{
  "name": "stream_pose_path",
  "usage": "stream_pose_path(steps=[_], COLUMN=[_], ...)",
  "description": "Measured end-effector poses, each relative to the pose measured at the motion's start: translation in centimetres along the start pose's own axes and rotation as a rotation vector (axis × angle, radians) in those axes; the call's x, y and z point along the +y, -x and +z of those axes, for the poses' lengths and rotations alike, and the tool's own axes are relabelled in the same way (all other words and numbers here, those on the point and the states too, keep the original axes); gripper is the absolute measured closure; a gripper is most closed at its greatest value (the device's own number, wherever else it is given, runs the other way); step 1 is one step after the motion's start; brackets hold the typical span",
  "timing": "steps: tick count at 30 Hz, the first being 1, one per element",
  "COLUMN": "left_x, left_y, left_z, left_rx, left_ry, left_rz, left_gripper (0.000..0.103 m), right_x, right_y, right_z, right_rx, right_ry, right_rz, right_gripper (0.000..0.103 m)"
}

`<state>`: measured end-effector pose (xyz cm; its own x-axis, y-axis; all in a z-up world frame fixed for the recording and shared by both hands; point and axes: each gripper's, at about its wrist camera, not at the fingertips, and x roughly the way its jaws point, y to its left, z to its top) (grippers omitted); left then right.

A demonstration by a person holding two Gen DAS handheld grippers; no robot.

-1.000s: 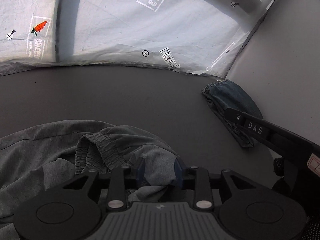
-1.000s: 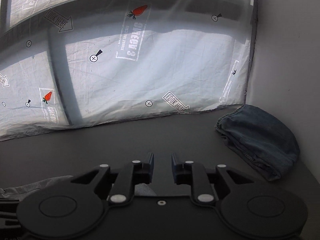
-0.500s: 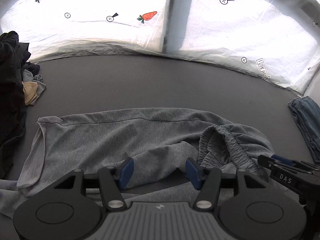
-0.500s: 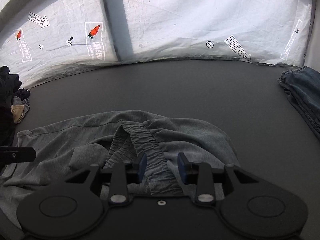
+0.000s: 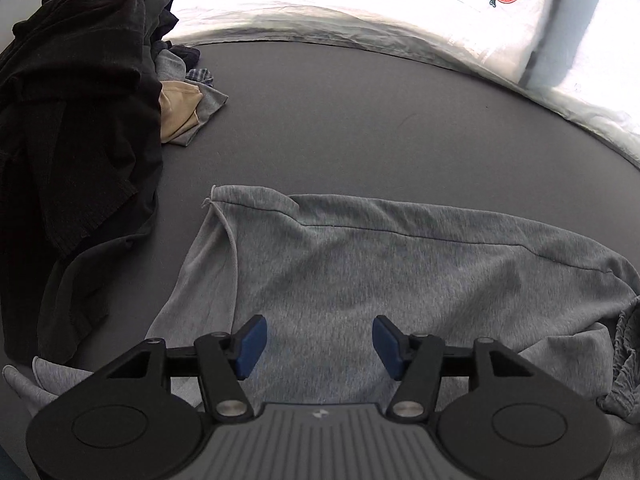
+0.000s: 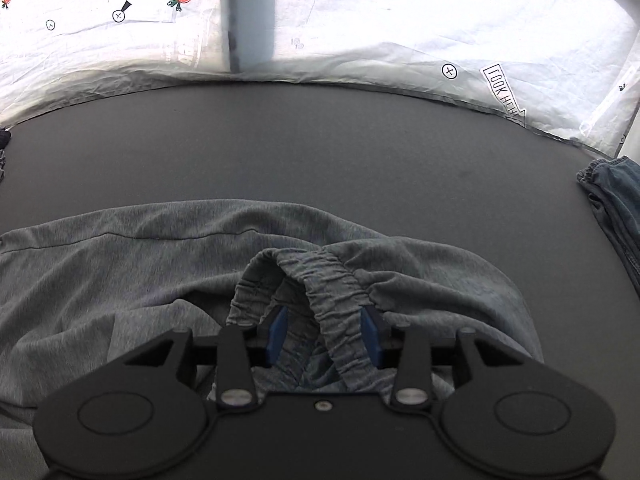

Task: Fold clothes

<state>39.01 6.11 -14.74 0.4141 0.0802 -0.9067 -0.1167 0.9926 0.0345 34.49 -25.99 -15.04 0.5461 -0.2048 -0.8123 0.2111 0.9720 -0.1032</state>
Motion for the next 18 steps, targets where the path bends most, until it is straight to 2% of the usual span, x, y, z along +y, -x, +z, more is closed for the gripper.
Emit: stream_pose_path(steps=[3, 5, 11, 15, 16, 18], left_x=[0.3, 0.9, 3.4, 4.1, 4.3, 4.6], left_y=[-2.0, -3.3, -4.7, -5.7, -6.0, -6.7], left_z=[0.9, 1.3, 2.4, 3.9, 4.4, 5.2], left_rx=[0.021, 0.023, -0.029, -0.067, -0.076, -0.082], left_ry=[-0.015, -0.006, 0.043, 0.027, 0.021, 0.016], left_rz=[0.016, 0.059, 0.091, 0.118, 0.125, 0.142], left_gripper=[0.042, 0.042, 0.042, 0.042, 0.041, 0.033], right_x=[0.4, 0.7, 1.6, 2.2, 2.3, 2.1], right_y=[-0.3, -0.7, -2.3, -3.2, -3.3, -3.7], right_z=[0.0, 0.0, 0.4, 1.3, 1.5, 1.8], right_rx=[-0.007, 0.007, 0.027, 0.012, 0.008, 0.000], right_ry=[0.048, 0.065, 0.104, 0.128, 0.131, 0.132], right_rz=[-0.040, -0.058, -0.066, -0.084, -0.094, -0.113], right_gripper=[0.057, 0.056, 0.056, 0.055, 0.055, 0.055])
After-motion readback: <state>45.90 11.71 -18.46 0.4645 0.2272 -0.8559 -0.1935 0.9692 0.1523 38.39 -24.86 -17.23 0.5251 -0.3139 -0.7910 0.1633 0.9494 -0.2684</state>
